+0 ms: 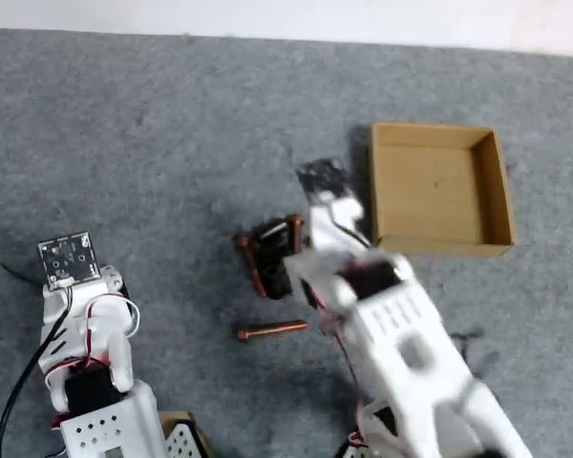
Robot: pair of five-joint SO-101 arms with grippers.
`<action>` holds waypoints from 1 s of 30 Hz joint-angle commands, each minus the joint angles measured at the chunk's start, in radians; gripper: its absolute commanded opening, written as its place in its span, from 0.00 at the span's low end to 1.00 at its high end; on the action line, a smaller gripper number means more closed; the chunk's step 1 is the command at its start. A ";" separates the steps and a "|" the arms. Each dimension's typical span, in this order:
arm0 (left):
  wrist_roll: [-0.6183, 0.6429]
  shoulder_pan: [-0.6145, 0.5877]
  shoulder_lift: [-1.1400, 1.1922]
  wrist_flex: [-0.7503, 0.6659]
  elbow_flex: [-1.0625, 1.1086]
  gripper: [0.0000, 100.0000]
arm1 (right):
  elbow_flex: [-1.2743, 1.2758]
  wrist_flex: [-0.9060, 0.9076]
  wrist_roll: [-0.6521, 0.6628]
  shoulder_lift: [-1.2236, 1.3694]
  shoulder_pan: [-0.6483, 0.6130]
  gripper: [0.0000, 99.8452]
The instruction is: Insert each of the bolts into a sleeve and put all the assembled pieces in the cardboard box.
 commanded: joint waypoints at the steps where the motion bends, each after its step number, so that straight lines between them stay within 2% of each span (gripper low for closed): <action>1: 0.005 -0.013 -0.008 -0.003 -0.012 0.02 | -0.191 -0.025 -0.069 0.272 -0.025 0.19; 9: 0.005 -0.013 -0.008 -0.003 -0.012 0.02 | -0.283 -0.124 -0.170 0.553 -0.027 0.19; 30: 0.005 -0.013 -0.008 -0.003 -0.010 0.02 | -0.209 -0.137 -0.161 0.601 -0.012 0.18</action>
